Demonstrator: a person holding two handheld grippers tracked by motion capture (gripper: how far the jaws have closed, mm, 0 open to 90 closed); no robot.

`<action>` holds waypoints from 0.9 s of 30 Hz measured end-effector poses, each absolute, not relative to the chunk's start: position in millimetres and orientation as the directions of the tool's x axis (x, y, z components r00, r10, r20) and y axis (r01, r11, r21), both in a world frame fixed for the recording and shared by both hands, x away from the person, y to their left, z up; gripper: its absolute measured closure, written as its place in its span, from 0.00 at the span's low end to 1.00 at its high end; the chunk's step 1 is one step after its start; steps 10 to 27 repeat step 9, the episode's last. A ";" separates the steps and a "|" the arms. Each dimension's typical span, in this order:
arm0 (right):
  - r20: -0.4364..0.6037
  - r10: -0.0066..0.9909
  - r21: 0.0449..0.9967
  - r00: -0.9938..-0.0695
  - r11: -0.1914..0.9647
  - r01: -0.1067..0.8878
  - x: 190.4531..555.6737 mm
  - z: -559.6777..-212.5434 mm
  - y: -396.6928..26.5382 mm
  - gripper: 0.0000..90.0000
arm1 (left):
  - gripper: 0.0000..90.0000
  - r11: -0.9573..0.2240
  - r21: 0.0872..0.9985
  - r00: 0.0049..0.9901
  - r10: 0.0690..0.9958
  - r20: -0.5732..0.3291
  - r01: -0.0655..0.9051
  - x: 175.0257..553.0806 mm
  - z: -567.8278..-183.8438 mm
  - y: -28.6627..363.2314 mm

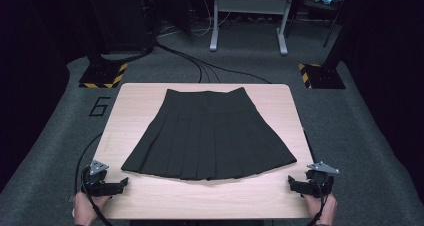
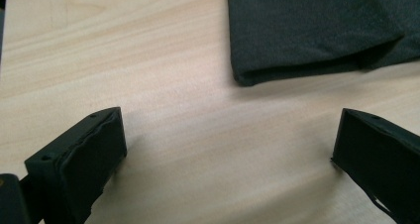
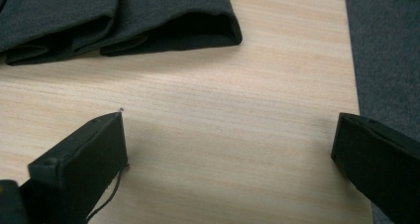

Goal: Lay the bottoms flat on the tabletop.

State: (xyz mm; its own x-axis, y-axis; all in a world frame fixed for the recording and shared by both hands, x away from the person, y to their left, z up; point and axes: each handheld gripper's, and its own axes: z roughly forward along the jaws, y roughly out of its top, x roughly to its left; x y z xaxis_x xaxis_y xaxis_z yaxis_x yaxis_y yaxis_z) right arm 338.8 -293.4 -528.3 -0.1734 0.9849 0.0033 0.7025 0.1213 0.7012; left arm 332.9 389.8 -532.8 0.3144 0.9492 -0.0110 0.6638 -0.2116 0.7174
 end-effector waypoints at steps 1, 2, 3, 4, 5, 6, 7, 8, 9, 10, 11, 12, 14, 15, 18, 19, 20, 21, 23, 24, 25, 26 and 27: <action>-0.002 0.983 0.707 -0.182 0.130 0.695 338.9 -529.0 -294.3 0.00 | 0.00 -0.214 0.727 0.317 0.948 -0.005 0.652 334.5 -533.8 390.1; 0.001 0.982 0.718 -0.186 0.129 0.684 338.8 -530.2 -294.6 0.00 | 0.00 -0.214 0.726 0.319 0.948 -0.009 0.654 335.0 -533.6 390.0; 0.002 0.982 0.719 -0.190 0.131 0.683 339.1 -530.3 -295.0 0.00 | 0.00 -0.225 0.714 0.328 0.945 -0.007 0.663 335.9 -532.4 391.2; 0.002 0.981 0.717 -0.195 0.135 0.684 339.6 -530.2 -295.4 0.00 | 0.00 -0.221 0.722 0.325 0.946 -0.006 0.656 336.9 -533.1 391.4; 0.002 0.981 0.718 -0.193 0.132 0.683 339.9 -530.2 -295.4 0.00 | 0.00 -0.221 0.723 0.328 0.945 -0.009 0.654 337.8 -533.3 391.8; 0.008 0.982 0.717 -0.190 0.127 0.685 340.0 -530.2 -295.0 0.00 | 0.00 -0.231 0.717 0.337 0.941 -0.006 0.658 338.5 -532.5 392.8; 0.007 0.981 0.717 -0.192 0.129 0.685 340.2 -530.3 -295.4 0.00 | 0.00 -0.226 0.722 0.329 0.944 -0.002 0.654 339.2 -533.1 392.8; 0.007 0.981 0.717 -0.192 0.129 0.685 340.2 -530.3 -295.4 0.00 | 0.00 -0.222 0.725 0.326 0.945 -0.003 0.652 339.5 -533.4 392.7; 0.007 0.981 0.717 -0.192 0.129 0.685 340.2 -530.3 -295.4 0.00 | 0.00 -0.225 0.722 0.329 0.944 -0.005 0.655 339.8 -533.0 393.1; 0.007 0.981 0.717 -0.192 0.129 0.685 340.2 -530.3 -295.4 0.00 | 0.00 -0.225 0.722 0.329 0.944 -0.005 0.655 339.8 -533.0 393.1; 0.007 0.981 0.717 -0.192 0.129 0.685 340.2 -530.3 -295.4 0.00 | 0.00 -0.225 0.722 0.329 0.944 -0.005 0.655 339.8 -533.0 393.1; 0.007 0.981 0.717 -0.192 0.129 0.685 340.2 -530.3 -295.4 0.00 | 0.00 -0.225 0.722 0.329 0.944 -0.005 0.655 339.8 -533.0 393.1; 0.007 0.981 0.717 -0.192 0.129 0.685 340.2 -530.3 -295.4 0.00 | 0.00 -0.225 0.722 0.329 0.944 -0.005 0.655 339.8 -533.0 393.1; 0.007 0.981 0.717 -0.192 0.129 0.685 340.2 -530.3 -295.4 0.00 | 0.00 -0.225 0.722 0.329 0.944 -0.005 0.655 339.8 -533.0 393.1; 0.007 0.981 0.717 -0.192 0.129 0.685 340.2 -530.3 -295.4 0.00 | 0.00 -0.225 0.722 0.329 0.944 -0.005 0.655 339.8 -533.0 393.1; 0.007 0.981 0.717 -0.192 0.129 0.685 340.2 -530.3 -295.4 0.00 | 0.00 -0.225 0.722 0.329 0.944 -0.005 0.655 339.8 -533.0 393.1; 0.007 0.981 0.717 -0.192 0.129 0.685 340.2 -530.3 -295.4 0.00 | 0.00 -0.225 0.722 0.329 0.944 -0.005 0.655 339.8 -533.0 393.1; 0.007 0.981 0.717 -0.192 0.129 0.685 340.2 -530.3 -295.4 0.00 | 0.00 -0.225 0.722 0.329 0.944 -0.005 0.655 339.8 -533.0 393.1; 0.007 0.981 0.717 -0.192 0.129 0.685 340.2 -530.3 -295.4 0.00 | 0.00 -0.225 0.722 0.329 0.944 -0.005 0.655 339.8 -533.0 393.1; 0.007 0.981 0.717 -0.192 0.129 0.685 340.2 -530.3 -295.4 0.00 | 0.00 -0.225 0.722 0.329 0.944 -0.005 0.655 339.8 -533.0 393.1; 0.007 0.981 0.717 -0.192 0.129 0.685 340.2 -530.3 -295.4 0.00 | 0.00 -0.225 0.722 0.329 0.944 -0.005 0.655 339.8 -533.0 393.1; 0.007 0.981 0.717 -0.192 0.129 0.685 340.2 -530.3 -295.4 0.00 | 0.00 -0.225 0.722 0.329 0.944 -0.005 0.655 339.8 -533.0 393.1; 0.007 0.981 0.717 -0.192 0.129 0.685 340.2 -530.3 -295.4 0.00 | 0.00 -0.225 0.722 0.329 0.944 -0.005 0.655 339.8 -533.0 393.1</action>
